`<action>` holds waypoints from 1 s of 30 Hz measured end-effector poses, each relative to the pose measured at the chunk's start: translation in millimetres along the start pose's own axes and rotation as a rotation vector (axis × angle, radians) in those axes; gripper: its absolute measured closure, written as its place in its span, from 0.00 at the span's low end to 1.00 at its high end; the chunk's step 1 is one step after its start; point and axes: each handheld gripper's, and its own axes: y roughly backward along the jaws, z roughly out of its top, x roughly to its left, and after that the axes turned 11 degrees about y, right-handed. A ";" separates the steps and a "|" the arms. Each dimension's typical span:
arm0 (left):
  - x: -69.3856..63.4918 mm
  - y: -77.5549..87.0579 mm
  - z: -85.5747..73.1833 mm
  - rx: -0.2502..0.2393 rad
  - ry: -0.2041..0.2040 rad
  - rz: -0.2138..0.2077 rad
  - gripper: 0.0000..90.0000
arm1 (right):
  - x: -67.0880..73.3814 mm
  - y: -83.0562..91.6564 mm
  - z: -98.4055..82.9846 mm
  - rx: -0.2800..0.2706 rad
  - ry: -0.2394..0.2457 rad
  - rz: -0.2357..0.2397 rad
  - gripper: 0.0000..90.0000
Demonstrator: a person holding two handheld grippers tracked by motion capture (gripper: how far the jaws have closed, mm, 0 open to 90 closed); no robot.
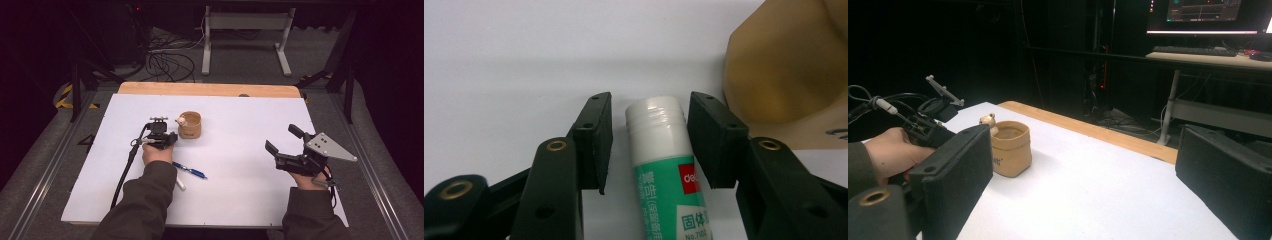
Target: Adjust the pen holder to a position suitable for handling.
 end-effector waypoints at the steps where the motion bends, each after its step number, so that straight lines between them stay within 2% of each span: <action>1: 0.0 -0.1 0.1 0.000 -0.003 0.000 0.60 | 0.1 0.0 0.0 0.001 -0.001 0.001 0.10; 30: -1.0 -0.4 0.6 -0.001 -0.012 0.002 0.67 | 0.8 -0.9 0.0 0.006 -0.005 0.002 0.10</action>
